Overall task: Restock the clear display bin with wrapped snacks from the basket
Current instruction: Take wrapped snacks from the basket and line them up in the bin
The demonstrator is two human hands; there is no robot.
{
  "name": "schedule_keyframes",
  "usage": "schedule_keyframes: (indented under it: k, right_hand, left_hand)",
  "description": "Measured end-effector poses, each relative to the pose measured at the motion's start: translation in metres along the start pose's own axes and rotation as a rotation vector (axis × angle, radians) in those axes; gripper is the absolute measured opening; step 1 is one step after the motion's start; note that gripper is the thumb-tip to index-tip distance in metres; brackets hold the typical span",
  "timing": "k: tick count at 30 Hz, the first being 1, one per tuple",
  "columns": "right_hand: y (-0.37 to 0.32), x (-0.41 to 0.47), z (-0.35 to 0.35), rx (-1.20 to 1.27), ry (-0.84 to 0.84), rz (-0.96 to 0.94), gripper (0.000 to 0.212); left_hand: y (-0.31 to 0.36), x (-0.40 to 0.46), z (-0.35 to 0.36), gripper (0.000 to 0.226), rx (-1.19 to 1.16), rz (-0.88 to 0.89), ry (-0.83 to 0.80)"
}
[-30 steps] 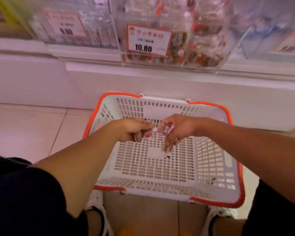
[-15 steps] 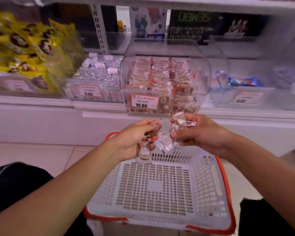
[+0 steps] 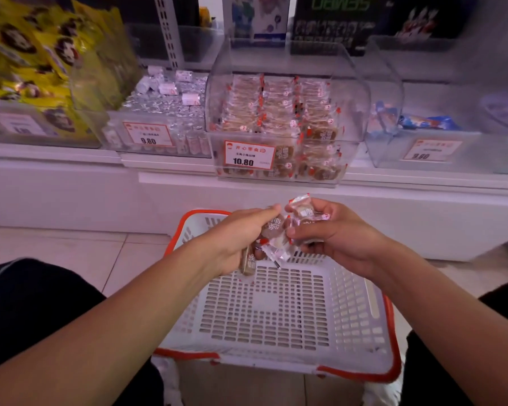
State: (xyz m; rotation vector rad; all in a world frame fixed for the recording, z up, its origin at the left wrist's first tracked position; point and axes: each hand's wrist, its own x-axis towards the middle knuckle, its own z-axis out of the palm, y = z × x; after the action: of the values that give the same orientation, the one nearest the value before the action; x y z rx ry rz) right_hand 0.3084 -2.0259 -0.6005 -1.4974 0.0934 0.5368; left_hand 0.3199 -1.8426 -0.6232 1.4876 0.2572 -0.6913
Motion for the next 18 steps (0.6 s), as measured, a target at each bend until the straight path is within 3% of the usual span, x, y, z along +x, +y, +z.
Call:
schedule_keyframes:
  k: [6, 9, 12, 14, 18]
  right_hand:
    - [-0.007, 0.015, 0.0, -0.004, -0.002, 0.008, 0.043]
    - [-0.004, 0.017, 0.002, 0.071, -0.031, 0.061, 0.041]
    - [0.004, 0.018, 0.006, 0.113, -0.064, 0.008, 0.042]
    - [0.005, 0.018, 0.006, -0.005, -0.061, -0.089, 0.042]
    - [0.005, 0.018, 0.007, -0.278, -0.103, -0.201, 0.035]
  left_hand:
    - [0.003, 0.015, -0.002, 0.046, -0.063, -0.014, 0.101]
    - [0.001, 0.021, 0.001, 0.035, -0.066, 0.065, 0.14]
    - [0.0, 0.021, 0.008, 0.032, -0.3, -0.055, 0.031]
    - [0.002, 0.02, 0.008, 0.028, -0.417, -0.151, -0.066]
    - [0.007, 0.017, 0.005, 0.031, -0.462, -0.23, -0.111]
